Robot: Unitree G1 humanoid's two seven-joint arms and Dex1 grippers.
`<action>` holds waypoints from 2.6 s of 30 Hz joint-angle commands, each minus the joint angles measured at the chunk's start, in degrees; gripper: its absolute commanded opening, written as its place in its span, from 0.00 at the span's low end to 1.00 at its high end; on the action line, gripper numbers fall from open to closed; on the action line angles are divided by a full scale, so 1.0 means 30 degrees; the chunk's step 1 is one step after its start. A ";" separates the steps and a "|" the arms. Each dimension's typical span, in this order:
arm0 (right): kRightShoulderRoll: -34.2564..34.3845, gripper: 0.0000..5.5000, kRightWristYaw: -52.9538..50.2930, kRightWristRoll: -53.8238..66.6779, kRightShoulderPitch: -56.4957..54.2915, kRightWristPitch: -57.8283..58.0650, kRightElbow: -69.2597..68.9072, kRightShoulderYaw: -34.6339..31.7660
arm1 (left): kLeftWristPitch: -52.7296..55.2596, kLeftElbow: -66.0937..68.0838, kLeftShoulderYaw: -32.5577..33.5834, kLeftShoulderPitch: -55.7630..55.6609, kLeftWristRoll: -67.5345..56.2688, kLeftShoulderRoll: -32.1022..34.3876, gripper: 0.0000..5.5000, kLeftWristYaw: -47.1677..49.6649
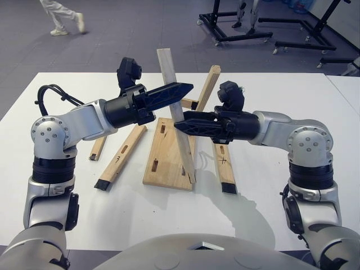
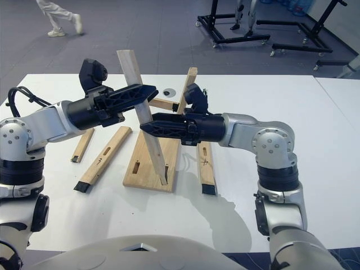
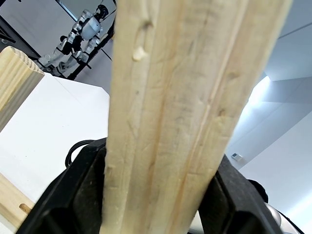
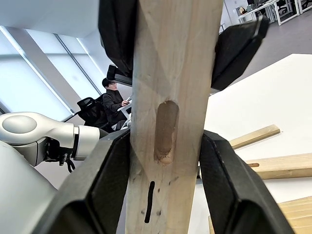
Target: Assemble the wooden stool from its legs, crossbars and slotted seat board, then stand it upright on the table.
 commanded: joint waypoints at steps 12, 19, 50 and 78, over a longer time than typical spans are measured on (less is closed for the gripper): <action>0.0125 0.71 0.0111 -0.1059 0.0048 -0.0818 -0.0335 -0.0047 | -0.0492 -0.0347 0.0158 -0.0061 0.1041 -0.0512 0.41 -0.0298; 0.0076 0.90 0.0194 -0.1495 0.0213 -0.0849 -0.0339 0.0110 | -0.0803 -0.0308 0.0434 -0.0225 0.1123 -0.0531 0.41 -0.0248; -0.1859 0.98 -0.0627 0.0888 0.0362 -0.0066 0.1350 -0.3612 | -0.7643 -0.8064 0.2548 0.1341 1.6859 0.1423 0.37 -0.8193; 0.0895 0.98 -0.6546 -1.1828 -0.5509 -0.5916 -0.4002 0.5760 | -0.8245 -0.3603 0.6922 -0.1071 1.2149 -0.0605 0.37 -0.2094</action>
